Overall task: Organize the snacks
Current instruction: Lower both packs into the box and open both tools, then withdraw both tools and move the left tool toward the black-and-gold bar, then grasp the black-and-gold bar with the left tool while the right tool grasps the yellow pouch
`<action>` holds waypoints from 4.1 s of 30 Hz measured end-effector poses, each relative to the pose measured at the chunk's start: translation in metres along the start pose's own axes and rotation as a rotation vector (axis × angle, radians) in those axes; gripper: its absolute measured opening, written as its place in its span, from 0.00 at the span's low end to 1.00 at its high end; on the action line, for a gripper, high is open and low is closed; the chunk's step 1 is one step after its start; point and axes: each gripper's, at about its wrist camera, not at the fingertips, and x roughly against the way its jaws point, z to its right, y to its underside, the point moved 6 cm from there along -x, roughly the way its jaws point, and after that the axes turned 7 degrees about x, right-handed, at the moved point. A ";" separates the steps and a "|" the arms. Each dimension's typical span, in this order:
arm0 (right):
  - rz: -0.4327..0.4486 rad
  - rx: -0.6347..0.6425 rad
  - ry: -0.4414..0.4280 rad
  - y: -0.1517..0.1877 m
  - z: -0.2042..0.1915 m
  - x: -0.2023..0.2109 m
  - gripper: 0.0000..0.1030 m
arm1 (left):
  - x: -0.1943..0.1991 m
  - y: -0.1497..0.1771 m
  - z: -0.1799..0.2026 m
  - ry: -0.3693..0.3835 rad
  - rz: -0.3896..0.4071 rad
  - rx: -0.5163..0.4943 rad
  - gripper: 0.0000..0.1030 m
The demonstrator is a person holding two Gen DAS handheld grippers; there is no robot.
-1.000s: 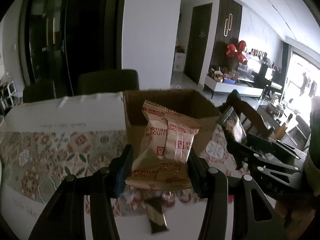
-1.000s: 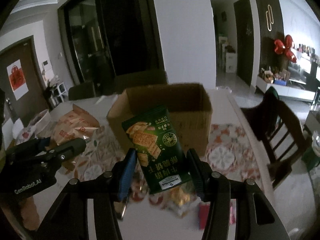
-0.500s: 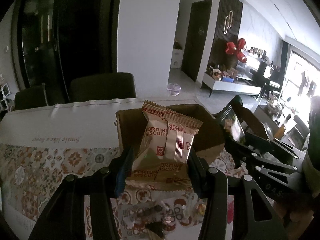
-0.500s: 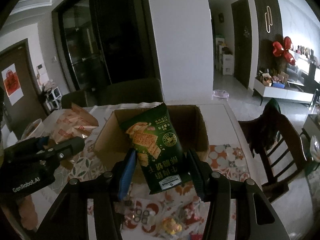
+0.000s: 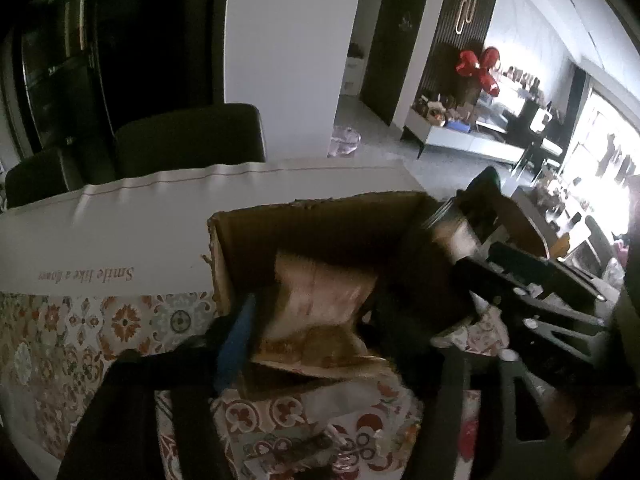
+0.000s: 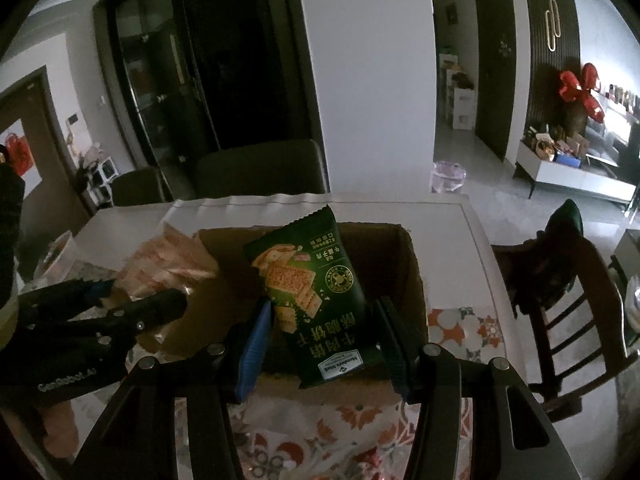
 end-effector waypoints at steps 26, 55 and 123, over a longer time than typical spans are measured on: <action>0.054 -0.048 0.109 0.055 -0.001 0.071 0.63 | 0.092 0.076 -0.001 -0.075 0.130 -0.048 0.77; -0.090 0.031 0.115 0.172 -0.023 0.061 0.63 | 0.057 0.206 -0.023 -0.124 -0.037 0.027 0.76; -0.117 -0.023 -0.027 0.180 -0.036 0.050 0.40 | 0.036 0.195 -0.004 -0.024 -0.096 0.024 0.29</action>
